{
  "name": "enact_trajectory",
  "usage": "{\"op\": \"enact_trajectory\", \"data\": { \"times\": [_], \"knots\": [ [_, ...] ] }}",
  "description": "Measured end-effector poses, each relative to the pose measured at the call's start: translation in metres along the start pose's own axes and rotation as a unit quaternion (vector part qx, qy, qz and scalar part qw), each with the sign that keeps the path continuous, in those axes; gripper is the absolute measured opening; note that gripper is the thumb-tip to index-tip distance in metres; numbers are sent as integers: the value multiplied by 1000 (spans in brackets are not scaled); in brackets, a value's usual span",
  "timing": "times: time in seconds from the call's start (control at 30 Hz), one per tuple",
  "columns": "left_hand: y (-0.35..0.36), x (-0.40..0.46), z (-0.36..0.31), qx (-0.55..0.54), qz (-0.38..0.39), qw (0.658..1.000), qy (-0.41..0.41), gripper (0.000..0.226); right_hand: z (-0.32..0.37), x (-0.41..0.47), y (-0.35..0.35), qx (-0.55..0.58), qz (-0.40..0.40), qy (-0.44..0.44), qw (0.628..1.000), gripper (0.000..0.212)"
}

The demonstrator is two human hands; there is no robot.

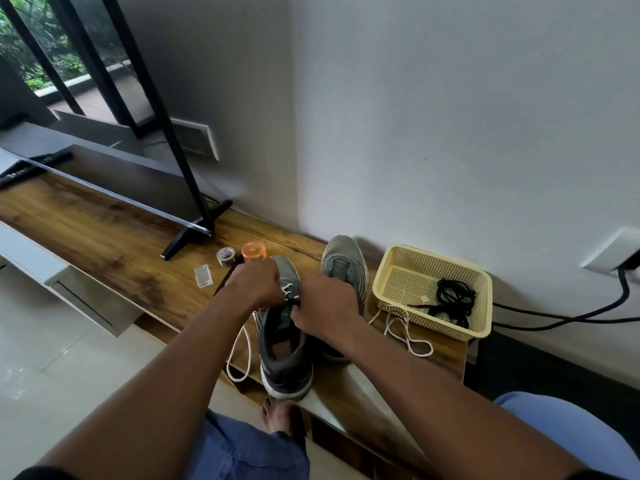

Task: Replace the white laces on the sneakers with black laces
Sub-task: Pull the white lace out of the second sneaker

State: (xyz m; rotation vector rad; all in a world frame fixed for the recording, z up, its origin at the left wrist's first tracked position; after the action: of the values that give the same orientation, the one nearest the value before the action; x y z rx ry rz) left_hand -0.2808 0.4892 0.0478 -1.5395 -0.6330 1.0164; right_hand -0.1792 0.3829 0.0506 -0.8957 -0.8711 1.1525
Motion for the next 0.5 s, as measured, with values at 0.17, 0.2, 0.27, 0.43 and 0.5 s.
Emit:
{"op": "enact_trajectory", "data": {
  "times": [0.17, 0.2, 0.27, 0.43, 0.5],
  "knots": [
    [-16, -6, 37, -148, -10, 981, -123, 26, -1, 3, 0, -2, 15, 8, 1000, 16],
    [-18, -9, 44, -158, -20, 978, -138, 41, -2, 3, 0, -3, 15, 10, 1000, 16],
    [-21, -20, 52, -111, -21, 980, -164, 65, -2, 3, 1, -5, 15, 7, 1000, 15],
    [-17, -19, 50, -38, 45, 987, -151, 31, -2, 3, 2, 6, 7, -7, 1000, 15],
    [-13, -13, 38, -61, 57, 994, -71, 17, -5, 2, 4, 15, 6, -10, 1000, 21]
  ]
}}
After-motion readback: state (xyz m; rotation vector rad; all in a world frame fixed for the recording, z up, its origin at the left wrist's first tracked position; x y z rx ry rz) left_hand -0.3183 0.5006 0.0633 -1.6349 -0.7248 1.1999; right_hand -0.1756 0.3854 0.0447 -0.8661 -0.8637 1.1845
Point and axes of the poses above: each hand's wrist, its own x-axis towards the middle knuckle, its own y-axis out of the palm, z = x × y, the point moved 4 cm from there along x, towards the middle knuckle, and after that the axes turned 8 degrees about x, right-handed, at the moved point
